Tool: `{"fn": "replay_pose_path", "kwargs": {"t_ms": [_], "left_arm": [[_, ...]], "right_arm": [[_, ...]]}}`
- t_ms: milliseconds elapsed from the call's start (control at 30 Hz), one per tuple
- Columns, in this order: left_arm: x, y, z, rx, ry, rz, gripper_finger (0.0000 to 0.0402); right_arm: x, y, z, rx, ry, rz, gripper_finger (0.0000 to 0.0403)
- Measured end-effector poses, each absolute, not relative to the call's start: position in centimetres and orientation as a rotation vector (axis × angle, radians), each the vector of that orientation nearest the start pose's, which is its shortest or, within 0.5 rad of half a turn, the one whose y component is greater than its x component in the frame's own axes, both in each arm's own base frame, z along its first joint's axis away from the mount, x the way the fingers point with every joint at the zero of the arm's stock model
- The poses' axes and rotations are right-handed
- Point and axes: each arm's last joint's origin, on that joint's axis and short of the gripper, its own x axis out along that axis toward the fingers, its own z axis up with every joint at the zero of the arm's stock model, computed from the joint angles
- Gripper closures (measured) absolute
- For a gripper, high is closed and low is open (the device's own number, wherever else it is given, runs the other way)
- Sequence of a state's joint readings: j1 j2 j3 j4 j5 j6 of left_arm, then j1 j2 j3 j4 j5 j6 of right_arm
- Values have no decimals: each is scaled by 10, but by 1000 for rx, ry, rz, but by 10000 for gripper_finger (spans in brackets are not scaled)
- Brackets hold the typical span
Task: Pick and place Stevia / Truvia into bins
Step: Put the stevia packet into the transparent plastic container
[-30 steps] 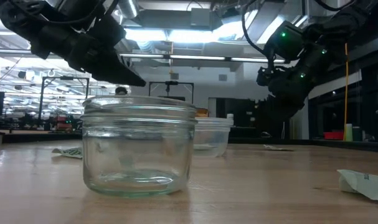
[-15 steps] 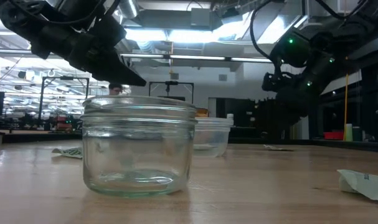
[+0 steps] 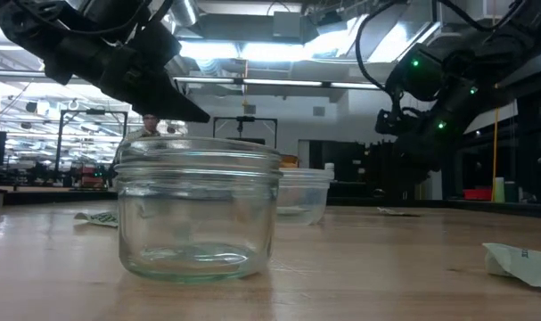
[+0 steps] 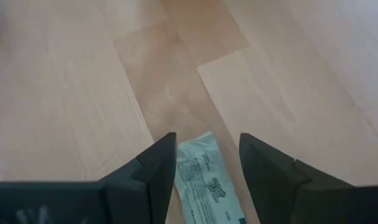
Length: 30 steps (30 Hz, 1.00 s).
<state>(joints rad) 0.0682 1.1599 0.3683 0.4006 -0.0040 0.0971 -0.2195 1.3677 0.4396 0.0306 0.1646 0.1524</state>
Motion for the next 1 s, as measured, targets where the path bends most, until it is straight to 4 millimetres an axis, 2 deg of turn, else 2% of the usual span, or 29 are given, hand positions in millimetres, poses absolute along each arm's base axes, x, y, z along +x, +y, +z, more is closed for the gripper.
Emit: {"fn": "replay_pose_path", "kwargs": {"t_ms": [233, 533, 700, 933, 1000], "left_arm": [[218, 15, 177, 84, 390, 53, 399], [219, 15, 177, 86, 388, 52, 400], [219, 15, 177, 86, 386, 52, 397], [219, 15, 177, 86, 386, 52, 400], [219, 15, 177, 86, 386, 52, 398]], "right_arm": [[218, -54, 113, 163, 924, -430, 225], [220, -67, 104, 223, 927, -481, 233], [219, -70, 103, 238, 937, -476, 281], [222, -71, 106, 209, 940, -469, 388], [224, -72, 107, 210, 937, -467, 393]]}}
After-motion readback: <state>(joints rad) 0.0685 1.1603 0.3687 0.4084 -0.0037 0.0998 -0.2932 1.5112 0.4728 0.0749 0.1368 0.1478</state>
